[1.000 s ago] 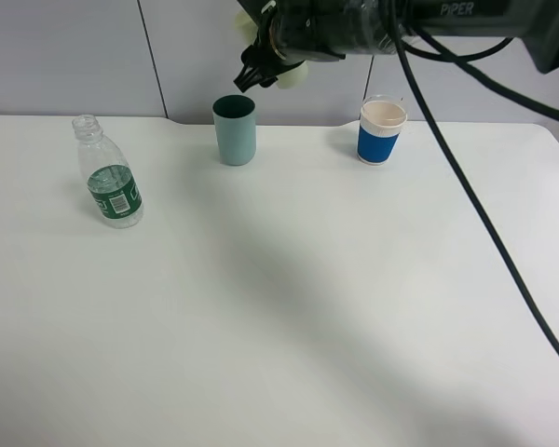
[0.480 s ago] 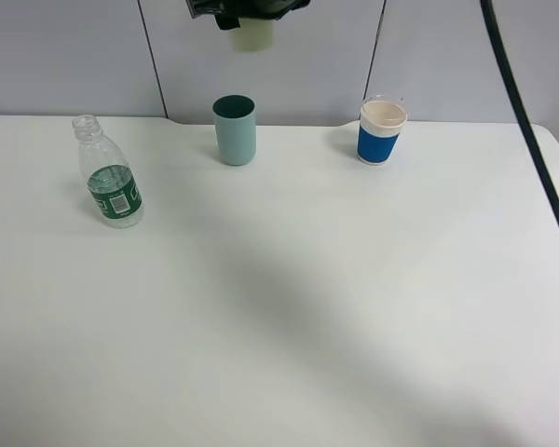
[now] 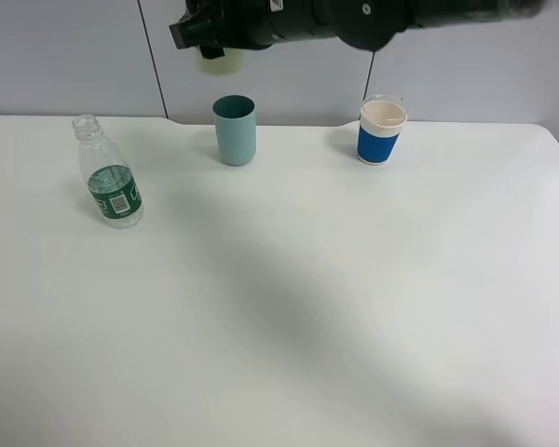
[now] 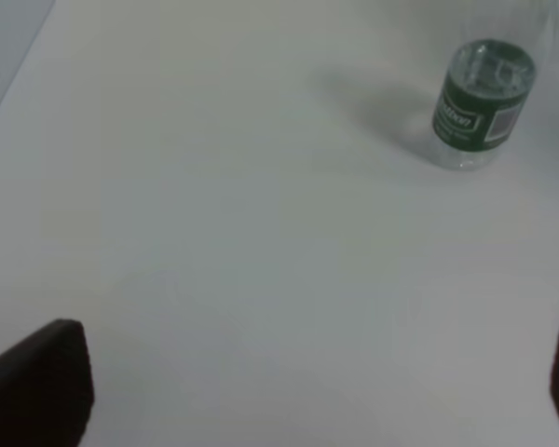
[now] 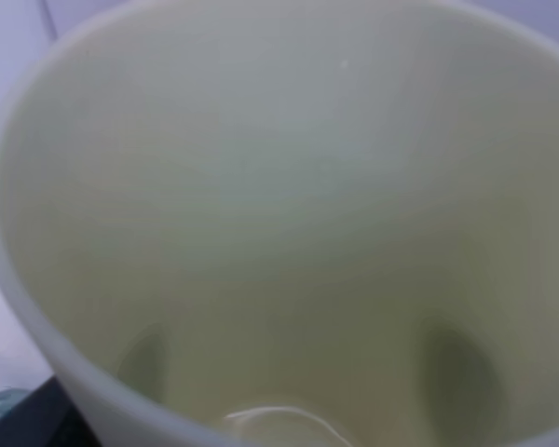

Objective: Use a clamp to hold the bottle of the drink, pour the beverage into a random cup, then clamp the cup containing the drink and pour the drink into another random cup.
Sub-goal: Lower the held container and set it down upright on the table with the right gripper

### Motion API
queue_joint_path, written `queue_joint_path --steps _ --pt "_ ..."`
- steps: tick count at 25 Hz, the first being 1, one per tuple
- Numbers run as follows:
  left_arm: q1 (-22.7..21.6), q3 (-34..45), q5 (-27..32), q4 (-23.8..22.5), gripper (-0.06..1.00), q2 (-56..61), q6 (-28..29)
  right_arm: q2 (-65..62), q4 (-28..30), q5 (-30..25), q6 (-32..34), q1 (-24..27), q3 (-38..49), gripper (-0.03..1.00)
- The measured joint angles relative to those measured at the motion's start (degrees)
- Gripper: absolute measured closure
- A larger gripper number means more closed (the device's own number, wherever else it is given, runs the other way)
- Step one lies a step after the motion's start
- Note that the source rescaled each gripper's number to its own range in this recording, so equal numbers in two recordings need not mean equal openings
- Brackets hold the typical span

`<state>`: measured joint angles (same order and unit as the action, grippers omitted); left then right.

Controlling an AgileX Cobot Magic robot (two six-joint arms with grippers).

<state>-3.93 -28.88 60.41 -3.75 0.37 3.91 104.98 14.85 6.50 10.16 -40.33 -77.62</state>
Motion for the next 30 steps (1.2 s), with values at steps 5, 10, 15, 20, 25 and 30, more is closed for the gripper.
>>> queue_joint_path --steps 5,10,15,20,25,30 --pt "0.00 0.00 0.00 0.00 -0.06 0.00 0.00 -0.73 -1.41 12.54 -5.69 0.00 10.24 0.96" --pt "0.00 0.00 0.00 0.00 -0.06 0.00 0.00 -0.75 -1.71 23.03 -9.42 0.00 20.39 0.96" --pt "0.00 0.00 0.00 0.00 -0.06 0.00 0.00 -0.80 -4.29 30.45 -13.11 0.00 27.59 0.96" --pt "0.00 0.00 0.00 0.00 -0.06 0.00 0.00 -0.38 -7.03 34.15 -16.91 0.00 31.39 0.96" --pt "0.00 0.00 0.00 0.00 -0.06 0.00 0.00 1.69 -10.15 38.66 -18.47 0.00 34.39 0.96" --pt "0.00 0.00 0.00 0.00 -0.06 0.00 0.00 5.67 -14.85 41.45 -18.64 0.28 36.62 0.96"
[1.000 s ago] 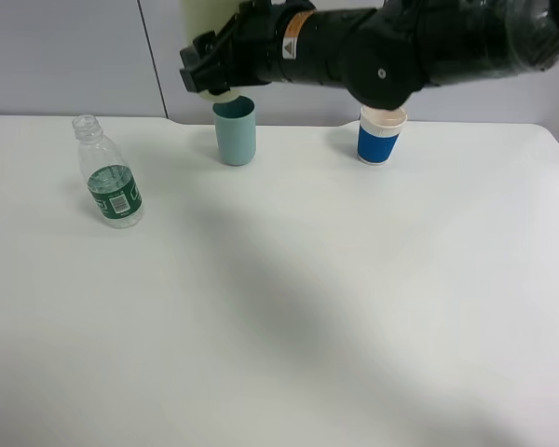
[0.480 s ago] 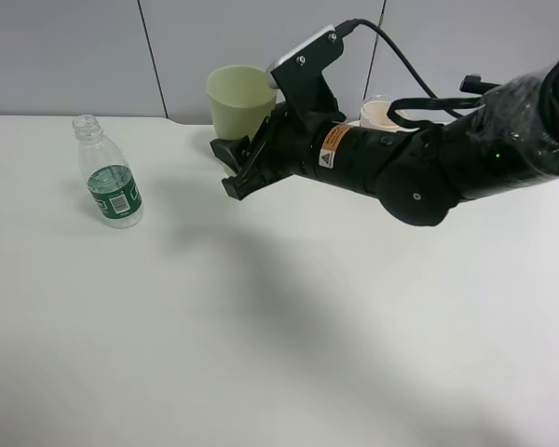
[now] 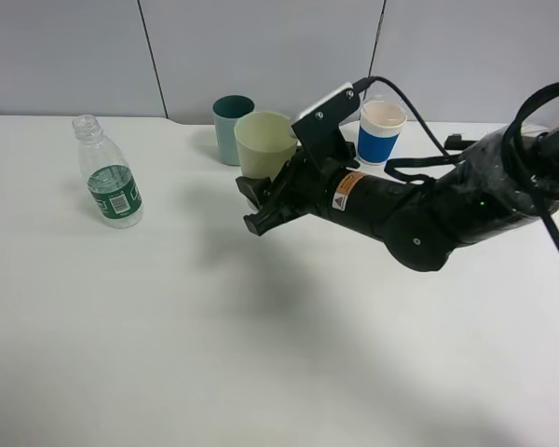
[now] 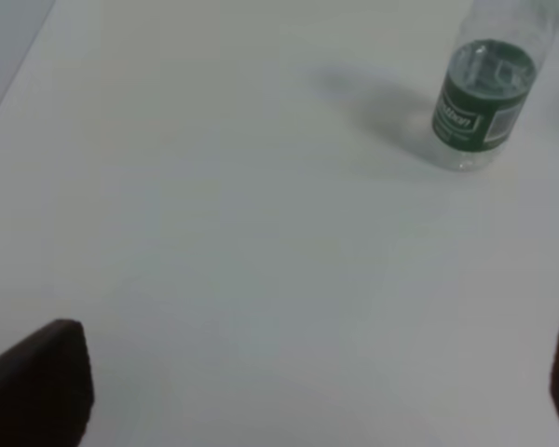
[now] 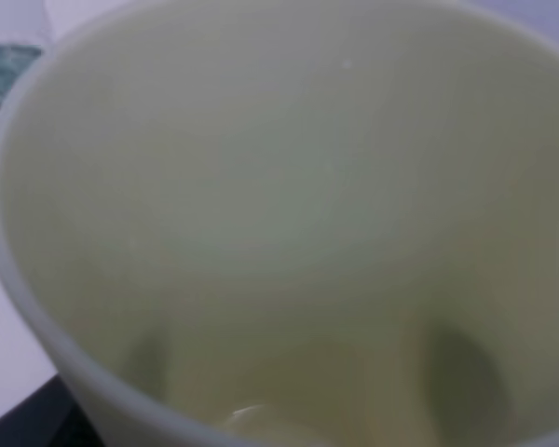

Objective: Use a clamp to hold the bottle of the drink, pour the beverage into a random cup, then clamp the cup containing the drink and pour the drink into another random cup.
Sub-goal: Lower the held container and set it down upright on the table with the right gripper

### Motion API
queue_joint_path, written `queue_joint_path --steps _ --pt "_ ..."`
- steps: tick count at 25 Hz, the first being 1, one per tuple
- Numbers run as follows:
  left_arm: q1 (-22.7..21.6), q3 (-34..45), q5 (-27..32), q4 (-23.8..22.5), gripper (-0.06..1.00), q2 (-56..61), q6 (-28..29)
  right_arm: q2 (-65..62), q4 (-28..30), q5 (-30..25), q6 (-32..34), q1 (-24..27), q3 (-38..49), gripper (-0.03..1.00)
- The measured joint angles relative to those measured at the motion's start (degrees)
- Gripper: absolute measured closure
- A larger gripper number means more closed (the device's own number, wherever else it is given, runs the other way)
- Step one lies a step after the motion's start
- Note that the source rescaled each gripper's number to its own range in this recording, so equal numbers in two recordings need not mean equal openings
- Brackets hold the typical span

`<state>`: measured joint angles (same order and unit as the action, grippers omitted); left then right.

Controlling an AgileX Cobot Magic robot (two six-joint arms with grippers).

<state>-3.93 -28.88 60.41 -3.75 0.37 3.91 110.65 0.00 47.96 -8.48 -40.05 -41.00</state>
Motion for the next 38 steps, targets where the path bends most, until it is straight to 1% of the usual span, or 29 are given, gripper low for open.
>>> queue_joint_path --steps 5,10,14,17,26,27,28,31,32,34,36,38 --pt "0.00 0.00 0.00 0.00 -0.06 0.00 0.00 4.58 -2.30 4.77 0.00 0.00 0.37 0.96" --pt "0.00 0.00 0.00 0.00 -0.06 0.00 0.00 9.42 -2.70 8.76 0.00 0.06 0.31 0.96" --pt "0.00 0.00 0.00 0.00 -0.06 0.00 0.00 12.13 -2.70 9.33 0.00 0.06 0.42 0.96" --pt "0.00 0.00 0.00 0.00 -0.06 0.00 0.00 12.82 -2.70 10.72 0.00 0.06 0.49 0.96" --pt "0.00 0.00 0.00 0.00 -0.06 0.00 0.00 12.87 -1.82 11.08 0.00 0.06 0.50 0.96" --pt "0.00 0.00 0.00 0.00 -0.06 0.00 0.00 12.87 -1.42 11.14 0.00 0.06 0.50 0.93" --pt "0.00 0.00 0.00 0.00 -0.06 0.00 0.00 12.87 -1.09 11.21 0.00 0.06 0.50 0.85" --pt "0.00 0.00 0.00 0.00 -0.06 0.00 0.00 11.87 -0.73 11.21 0.05 0.06 0.55 0.46" --pt "0.00 0.00 0.00 0.00 -0.06 0.00 0.00 11.13 -0.73 11.21 0.05 0.06 0.55 0.36" --pt "0.00 0.00 0.00 0.00 -0.06 0.00 0.00 9.31 -0.73 10.91 0.05 0.11 0.61 0.27" --pt "0.00 0.00 0.00 0.00 -0.06 0.00 0.00 6.86 -0.73 9.70 0.05 0.11 0.61 0.23" --pt "0.00 0.00 0.00 0.00 -0.06 0.00 0.00 4.08 -0.73 7.45 0.11 0.11 0.66 0.22"
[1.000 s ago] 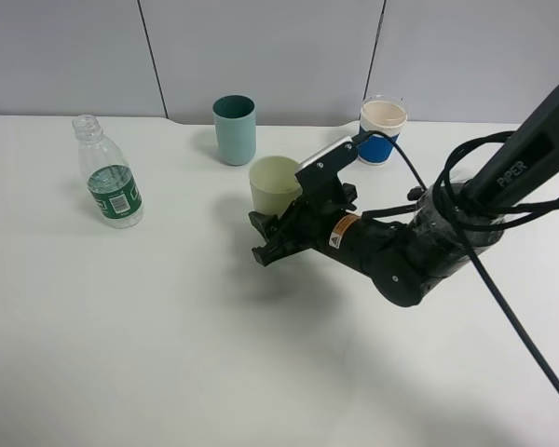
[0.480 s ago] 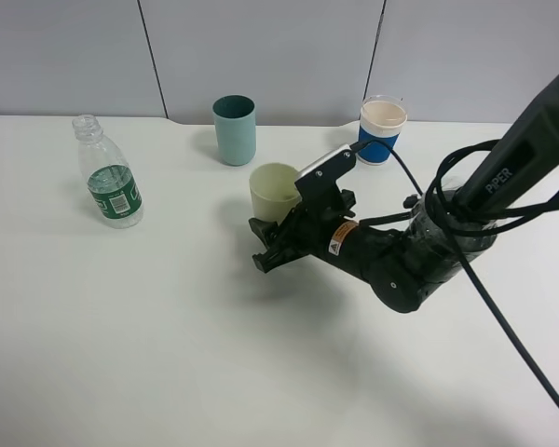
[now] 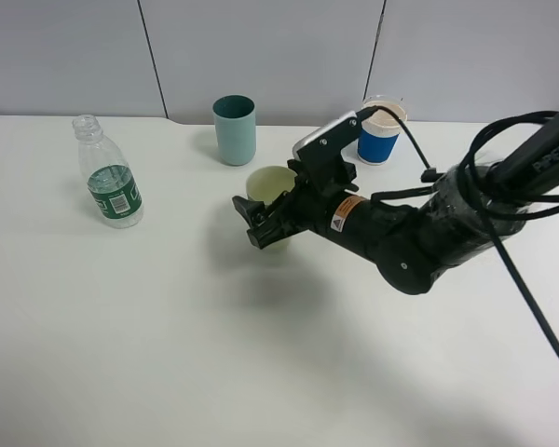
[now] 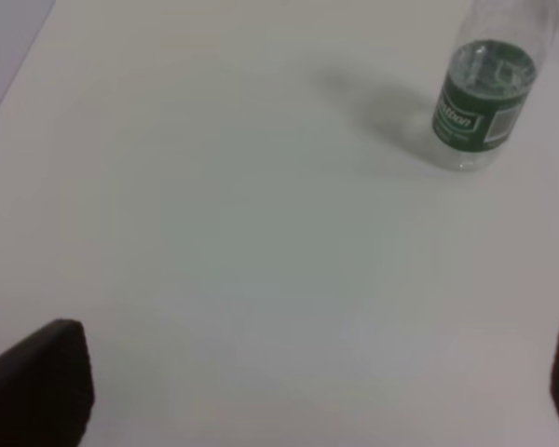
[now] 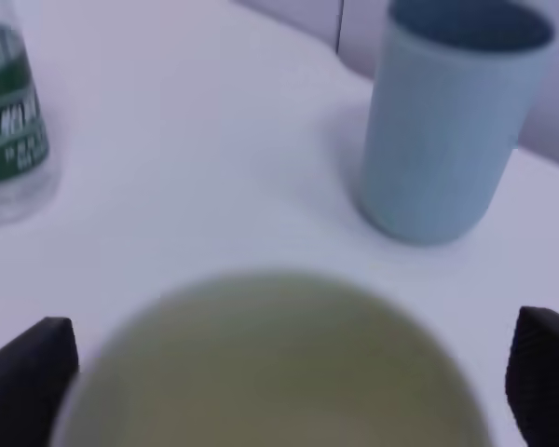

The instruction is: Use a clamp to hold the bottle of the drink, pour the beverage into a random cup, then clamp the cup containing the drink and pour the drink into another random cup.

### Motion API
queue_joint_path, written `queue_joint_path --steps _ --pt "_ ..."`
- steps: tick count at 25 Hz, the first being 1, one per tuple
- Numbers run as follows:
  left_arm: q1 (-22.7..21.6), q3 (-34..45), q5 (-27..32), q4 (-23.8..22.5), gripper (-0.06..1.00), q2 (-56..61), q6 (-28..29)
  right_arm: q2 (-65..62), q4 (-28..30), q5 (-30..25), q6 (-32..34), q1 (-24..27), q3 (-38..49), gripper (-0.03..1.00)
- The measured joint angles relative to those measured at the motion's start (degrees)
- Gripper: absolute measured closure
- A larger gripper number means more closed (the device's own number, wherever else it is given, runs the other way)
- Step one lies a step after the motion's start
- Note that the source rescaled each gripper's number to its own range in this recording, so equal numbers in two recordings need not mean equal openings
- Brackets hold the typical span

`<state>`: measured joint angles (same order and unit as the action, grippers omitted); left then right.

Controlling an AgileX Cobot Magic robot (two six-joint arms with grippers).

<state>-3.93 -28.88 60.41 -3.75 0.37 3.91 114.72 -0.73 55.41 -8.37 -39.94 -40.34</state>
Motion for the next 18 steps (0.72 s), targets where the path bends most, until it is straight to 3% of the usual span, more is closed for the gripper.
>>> queue_joint_path --steps 9,18 --pt "0.00 0.00 0.00 0.00 -0.06 0.00 0.00 -18.19 0.73 -18.18 -0.04 1.65 0.15 0.22" --pt "0.00 0.00 0.00 0.00 -0.06 0.00 0.00 -28.40 0.73 -30.50 -1.19 13.46 0.15 0.22"
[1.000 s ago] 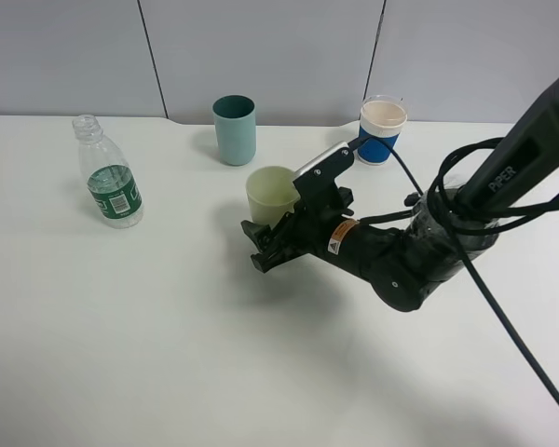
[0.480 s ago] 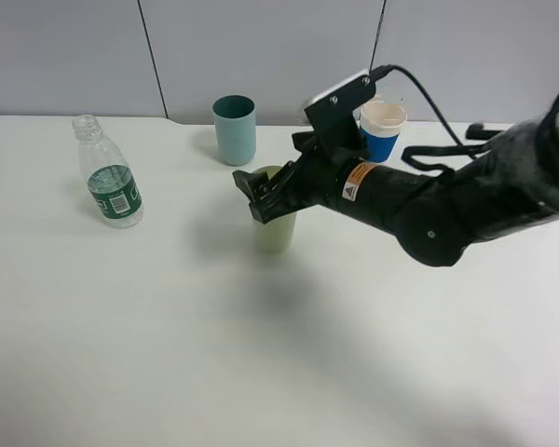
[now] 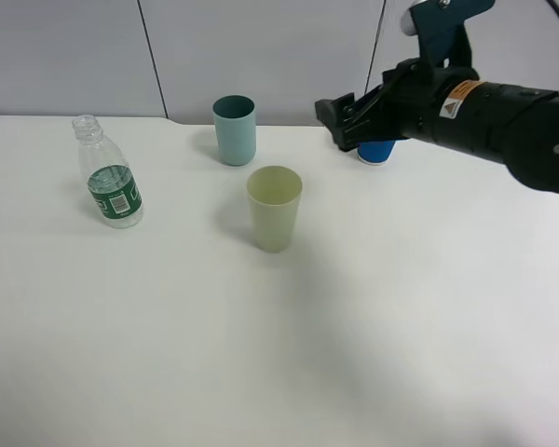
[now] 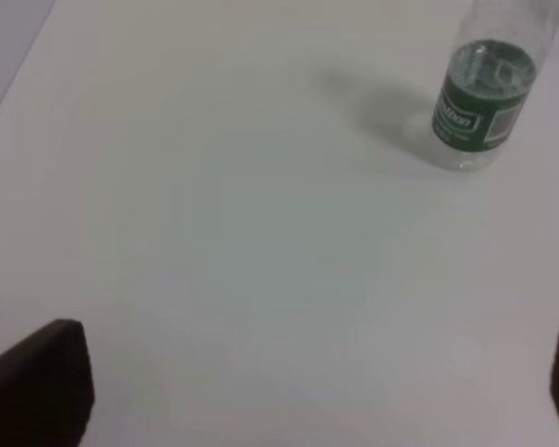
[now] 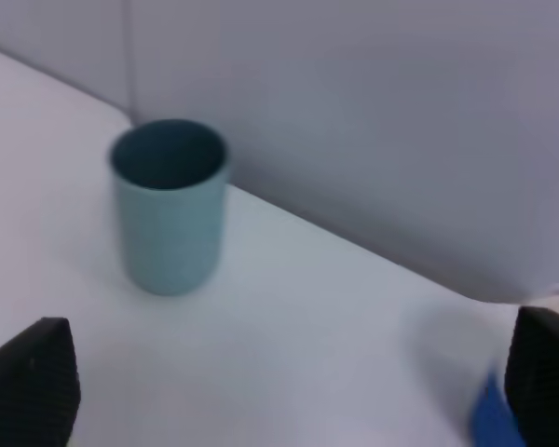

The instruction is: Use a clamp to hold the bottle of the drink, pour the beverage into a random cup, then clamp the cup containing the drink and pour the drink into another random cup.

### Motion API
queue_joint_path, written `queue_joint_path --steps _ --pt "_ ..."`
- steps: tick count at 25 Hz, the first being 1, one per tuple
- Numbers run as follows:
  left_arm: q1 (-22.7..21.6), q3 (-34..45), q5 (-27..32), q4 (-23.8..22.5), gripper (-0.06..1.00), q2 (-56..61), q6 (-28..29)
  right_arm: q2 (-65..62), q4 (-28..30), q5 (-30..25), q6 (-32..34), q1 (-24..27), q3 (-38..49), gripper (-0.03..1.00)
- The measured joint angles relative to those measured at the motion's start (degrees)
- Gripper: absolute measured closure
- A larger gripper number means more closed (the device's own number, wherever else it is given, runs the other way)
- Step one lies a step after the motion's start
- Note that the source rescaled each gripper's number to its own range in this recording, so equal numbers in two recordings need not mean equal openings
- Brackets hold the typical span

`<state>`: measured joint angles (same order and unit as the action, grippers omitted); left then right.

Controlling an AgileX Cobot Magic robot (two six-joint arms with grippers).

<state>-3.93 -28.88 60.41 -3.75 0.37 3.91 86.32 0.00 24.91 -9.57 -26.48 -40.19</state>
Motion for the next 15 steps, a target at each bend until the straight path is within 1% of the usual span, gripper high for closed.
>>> queue_joint_path --steps 4,10,15 --pt "0.00 0.00 0.00 0.00 -0.06 0.00 0.00 -3.12 0.00 -4.20 -0.50 5.34 0.00 0.22" --pt "0.00 0.00 0.00 0.00 -0.06 0.00 0.00 -8.33 0.81 -11.14 -0.87 11.74 0.00 0.22" --pt "0.00 0.00 0.00 0.00 -0.06 0.00 0.00 -13.57 4.70 -13.88 -0.59 18.72 0.00 0.22"
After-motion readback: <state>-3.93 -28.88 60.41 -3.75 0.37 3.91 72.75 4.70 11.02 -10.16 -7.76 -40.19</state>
